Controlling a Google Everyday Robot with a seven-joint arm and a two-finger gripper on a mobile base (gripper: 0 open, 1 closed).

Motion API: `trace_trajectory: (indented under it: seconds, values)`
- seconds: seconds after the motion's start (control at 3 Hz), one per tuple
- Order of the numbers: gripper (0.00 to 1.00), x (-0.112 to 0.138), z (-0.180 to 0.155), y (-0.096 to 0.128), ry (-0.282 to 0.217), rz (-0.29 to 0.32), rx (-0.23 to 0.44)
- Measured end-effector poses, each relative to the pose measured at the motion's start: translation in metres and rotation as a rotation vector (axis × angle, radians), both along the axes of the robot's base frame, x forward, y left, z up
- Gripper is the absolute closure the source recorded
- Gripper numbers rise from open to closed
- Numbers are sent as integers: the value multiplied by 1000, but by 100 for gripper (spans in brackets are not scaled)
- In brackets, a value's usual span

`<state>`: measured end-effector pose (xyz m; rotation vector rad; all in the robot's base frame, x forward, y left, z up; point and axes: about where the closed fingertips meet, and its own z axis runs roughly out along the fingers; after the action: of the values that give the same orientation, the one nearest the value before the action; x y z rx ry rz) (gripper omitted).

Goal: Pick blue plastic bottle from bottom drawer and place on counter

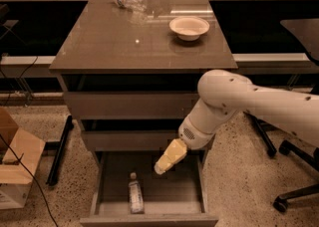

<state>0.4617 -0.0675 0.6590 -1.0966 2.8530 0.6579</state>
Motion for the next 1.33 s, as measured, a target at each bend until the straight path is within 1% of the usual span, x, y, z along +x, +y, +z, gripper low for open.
trace_trajectory:
  seconds: [0.33,1.0,1.33]
  values:
    - [0,-2,-54,17,68,-31,20]
    - [0,-1,-70,20,98,-57,31]
    - [0,6,-99,35,133,-98,34]
